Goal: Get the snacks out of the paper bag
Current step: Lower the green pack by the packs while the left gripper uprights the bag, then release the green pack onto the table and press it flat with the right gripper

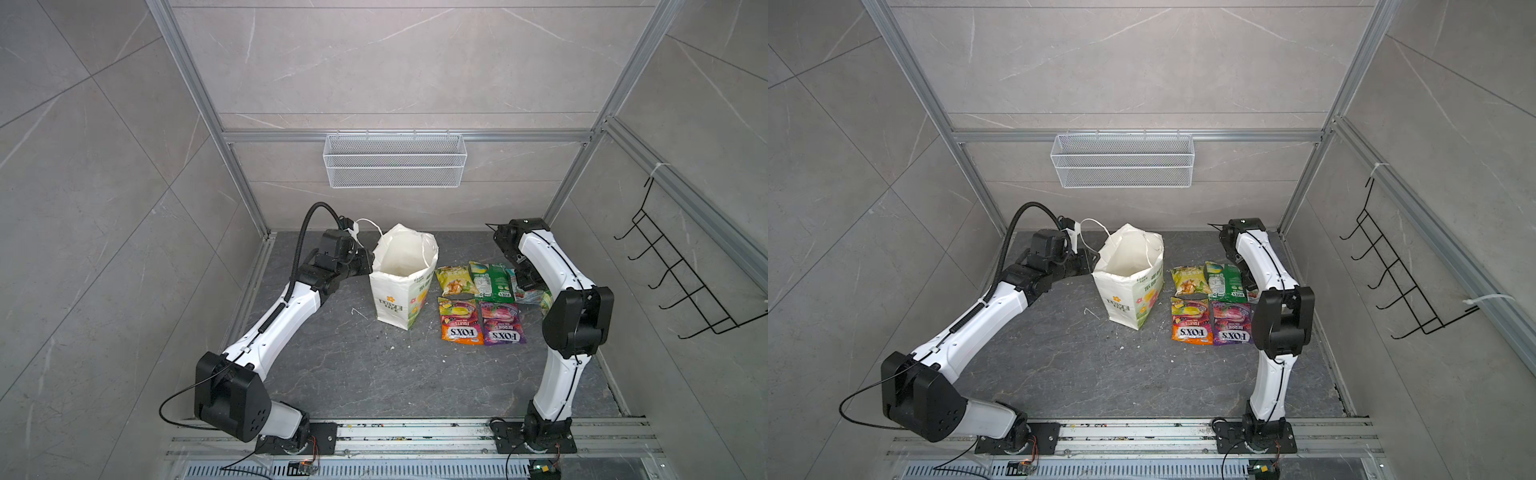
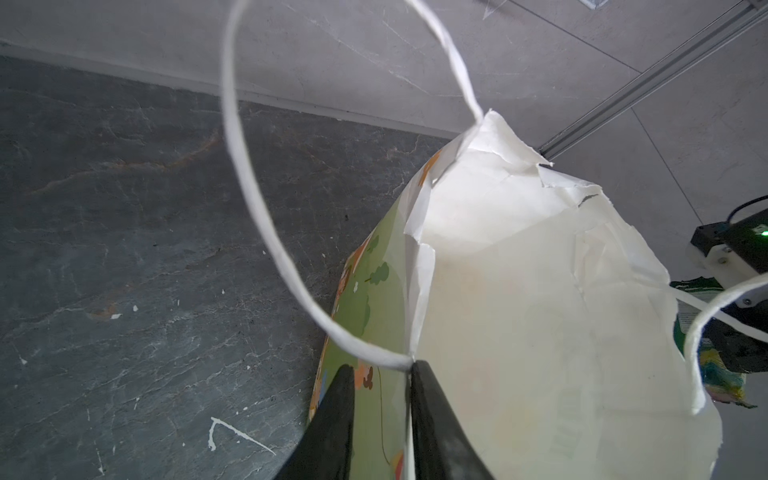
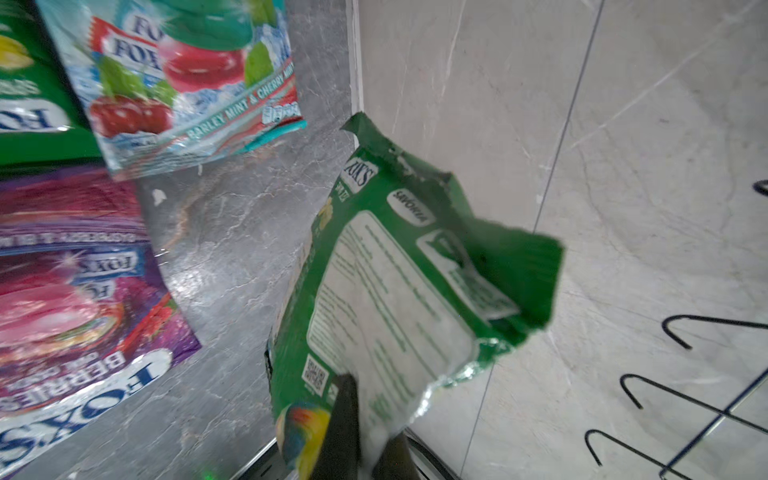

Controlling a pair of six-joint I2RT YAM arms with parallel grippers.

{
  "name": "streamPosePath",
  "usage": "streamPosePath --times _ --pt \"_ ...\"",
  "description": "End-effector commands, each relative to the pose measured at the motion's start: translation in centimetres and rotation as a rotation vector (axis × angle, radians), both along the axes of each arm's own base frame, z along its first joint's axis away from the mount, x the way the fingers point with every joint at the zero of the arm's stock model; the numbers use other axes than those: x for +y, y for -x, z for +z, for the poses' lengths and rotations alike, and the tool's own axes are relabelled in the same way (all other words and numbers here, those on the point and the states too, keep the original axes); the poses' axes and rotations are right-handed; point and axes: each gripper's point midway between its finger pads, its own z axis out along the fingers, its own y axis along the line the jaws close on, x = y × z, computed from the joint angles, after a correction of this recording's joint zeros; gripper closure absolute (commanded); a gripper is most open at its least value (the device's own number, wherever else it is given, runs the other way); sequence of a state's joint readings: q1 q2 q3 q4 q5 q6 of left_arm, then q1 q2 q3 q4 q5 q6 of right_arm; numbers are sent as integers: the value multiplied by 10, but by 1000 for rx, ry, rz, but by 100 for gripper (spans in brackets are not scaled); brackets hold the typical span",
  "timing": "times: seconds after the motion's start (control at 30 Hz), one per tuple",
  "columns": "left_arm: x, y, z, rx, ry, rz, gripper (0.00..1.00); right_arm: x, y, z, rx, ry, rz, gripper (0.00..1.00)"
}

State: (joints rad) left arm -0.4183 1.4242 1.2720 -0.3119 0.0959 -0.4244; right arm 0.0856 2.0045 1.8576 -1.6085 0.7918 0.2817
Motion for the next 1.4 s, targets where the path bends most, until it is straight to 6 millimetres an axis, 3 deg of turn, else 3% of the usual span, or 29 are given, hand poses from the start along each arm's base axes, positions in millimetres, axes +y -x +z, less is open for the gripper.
streamPosePath --times 0.0,0.23,0.43,0.57,0.63,0.67,0.73,0.77,1.03,1.2,1.37 --pt "8 3 26 -82 -17 -2 71 -21 21 -5 183 125 -25 100" --pt "15 9 31 -118 -39 11 64 -24 16 -41 240 143 -10 100" --pt "11 10 34 -126 -50 -22 55 -4 13 -78 187 33 22 100" --pt "11 9 33 -125 -55 -27 51 2 19 -96 214 54 30 100" --pt "12 9 33 -130 -59 -25 51 4 23 -104 219 41 24 93" --pt "13 10 33 -133 -65 -23 51 5 25 -108 213 25 20 84" --pt "14 10 34 -138 -71 -22 51 9 25 -109 180 -7 11 66" --pt "14 10 36 -143 -72 -20 51 12 24 -107 147 -30 7 62" --pt "10 3 48 -156 -59 -23 49 31 8 -48 -287 -266 -23 46" --pt "6 -1 53 -158 -34 -25 49 40 20 -51 -517 -436 -141 46" --pt "8 -8 51 -147 -60 1 48 71 44 -78 -638 -765 -259 63"
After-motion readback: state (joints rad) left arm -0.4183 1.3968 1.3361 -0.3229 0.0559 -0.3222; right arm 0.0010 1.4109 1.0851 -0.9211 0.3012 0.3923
